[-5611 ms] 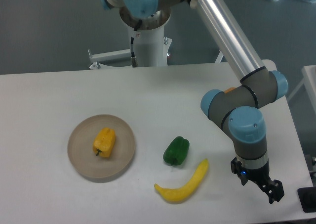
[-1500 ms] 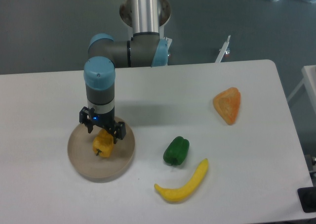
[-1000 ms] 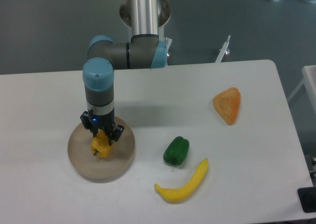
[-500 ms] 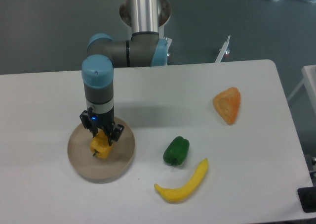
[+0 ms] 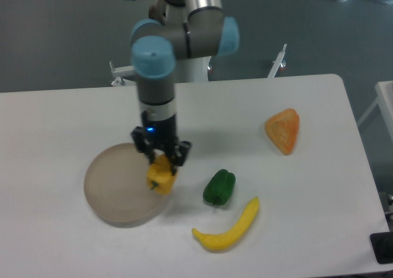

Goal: Pick up the yellow pepper from the plate
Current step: 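Lift the yellow pepper off the plate and carry it past the green pepper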

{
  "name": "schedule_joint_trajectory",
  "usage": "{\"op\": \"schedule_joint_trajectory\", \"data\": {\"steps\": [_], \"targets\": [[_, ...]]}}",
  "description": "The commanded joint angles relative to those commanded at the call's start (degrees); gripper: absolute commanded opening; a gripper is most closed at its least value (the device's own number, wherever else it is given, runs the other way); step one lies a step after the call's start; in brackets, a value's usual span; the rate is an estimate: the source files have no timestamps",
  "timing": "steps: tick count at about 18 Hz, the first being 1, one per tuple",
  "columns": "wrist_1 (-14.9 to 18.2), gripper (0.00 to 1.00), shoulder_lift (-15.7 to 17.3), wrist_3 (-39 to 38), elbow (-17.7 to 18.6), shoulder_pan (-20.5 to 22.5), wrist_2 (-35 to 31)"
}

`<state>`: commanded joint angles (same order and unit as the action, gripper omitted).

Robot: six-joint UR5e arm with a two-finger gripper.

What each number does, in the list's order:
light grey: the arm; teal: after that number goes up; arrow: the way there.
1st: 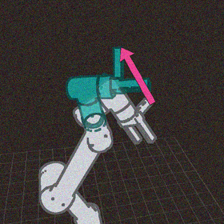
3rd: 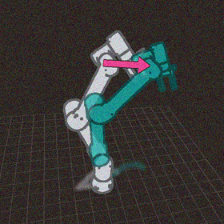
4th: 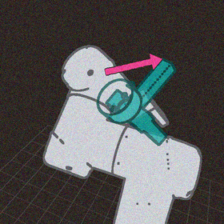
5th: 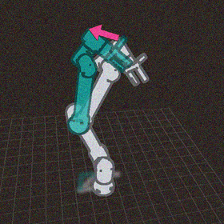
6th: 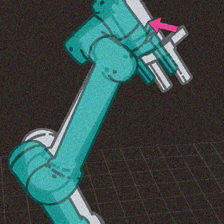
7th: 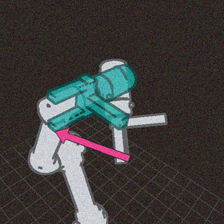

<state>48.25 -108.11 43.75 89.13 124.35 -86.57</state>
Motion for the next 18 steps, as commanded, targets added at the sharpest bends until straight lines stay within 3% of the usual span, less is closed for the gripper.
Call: {"op": "schedule_joint_trajectory", "data": {"steps": [3, 7, 13, 18], "targets": [[0.7, 0.44, -0.3, 7.2, -1.7, 4.7, 0.2], [3.7, 0.44, -3.0, 17.3, -5.2, 10.0, 0.1], [3.8, 0.44, -6.9, 20.7, -9.4, 11.8, -0.2], [3.7, 0.44, -7.6, 20.6, -9.5, 12.1, -0.3]]}}
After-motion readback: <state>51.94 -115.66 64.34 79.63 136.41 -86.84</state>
